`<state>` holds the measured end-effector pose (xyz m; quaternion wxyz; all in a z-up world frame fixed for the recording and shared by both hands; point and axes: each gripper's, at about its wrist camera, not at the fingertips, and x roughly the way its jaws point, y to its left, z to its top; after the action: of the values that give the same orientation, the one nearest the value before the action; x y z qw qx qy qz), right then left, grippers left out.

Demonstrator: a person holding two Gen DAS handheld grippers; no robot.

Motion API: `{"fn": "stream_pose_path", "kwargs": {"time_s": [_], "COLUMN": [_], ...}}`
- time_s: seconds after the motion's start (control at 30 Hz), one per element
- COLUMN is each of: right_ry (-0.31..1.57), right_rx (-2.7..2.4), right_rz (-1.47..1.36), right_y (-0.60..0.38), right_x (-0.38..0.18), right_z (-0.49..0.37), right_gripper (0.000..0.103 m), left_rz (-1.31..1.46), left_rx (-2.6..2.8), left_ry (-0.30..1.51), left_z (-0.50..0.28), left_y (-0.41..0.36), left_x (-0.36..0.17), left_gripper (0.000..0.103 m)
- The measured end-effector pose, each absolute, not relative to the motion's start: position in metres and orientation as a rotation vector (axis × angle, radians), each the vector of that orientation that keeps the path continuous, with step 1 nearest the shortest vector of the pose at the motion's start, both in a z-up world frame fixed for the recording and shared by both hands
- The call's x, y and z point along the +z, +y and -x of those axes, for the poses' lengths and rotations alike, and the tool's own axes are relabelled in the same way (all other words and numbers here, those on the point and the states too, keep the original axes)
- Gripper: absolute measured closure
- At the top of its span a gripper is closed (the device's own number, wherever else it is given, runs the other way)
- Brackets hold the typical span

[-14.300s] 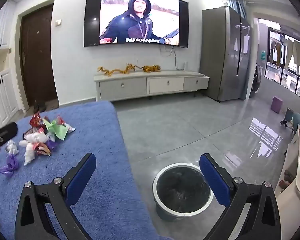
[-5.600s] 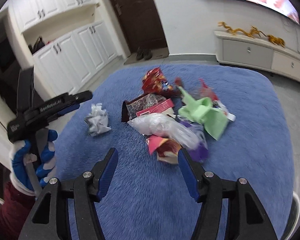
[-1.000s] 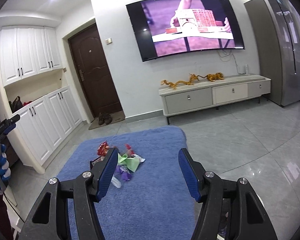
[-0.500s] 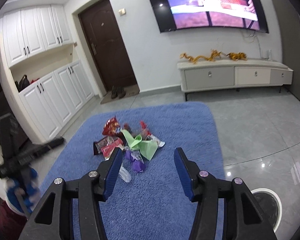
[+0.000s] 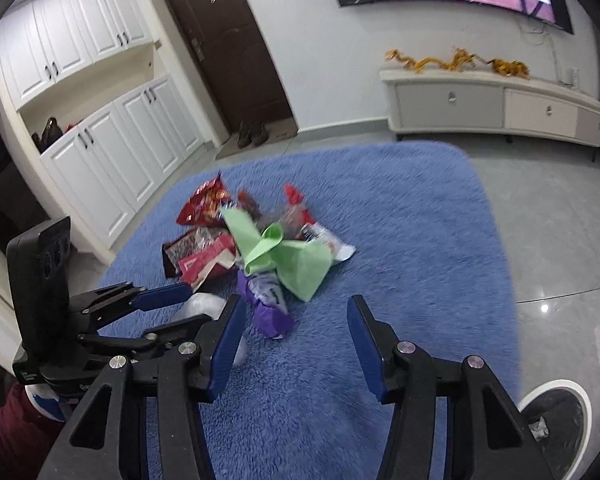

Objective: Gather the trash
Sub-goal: 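Grasp the clear plastic bag with the left gripper while the right gripper grasps a purple wrapper, then carry both items over the grey bin and open both grippers to drop them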

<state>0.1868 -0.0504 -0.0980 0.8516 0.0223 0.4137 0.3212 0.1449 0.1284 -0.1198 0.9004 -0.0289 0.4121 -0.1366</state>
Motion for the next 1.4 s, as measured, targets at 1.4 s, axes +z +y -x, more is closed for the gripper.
{"fn": "stream_pose_path", "kwargs": {"time_s": [1.4], "right_ry": [0.667], "right_rx": [0.616], "right_rz": [-0.174], "right_y": [-0.18], "right_x": [-0.03], "right_z": [-0.038], "right_gripper": [0.083], "left_rz": [0.101], "left_rx": [-0.248], "left_ry": [0.654], "left_z": [-0.012], "left_y": [0.086], "left_x": [-0.014], "left_gripper": [0.069]}}
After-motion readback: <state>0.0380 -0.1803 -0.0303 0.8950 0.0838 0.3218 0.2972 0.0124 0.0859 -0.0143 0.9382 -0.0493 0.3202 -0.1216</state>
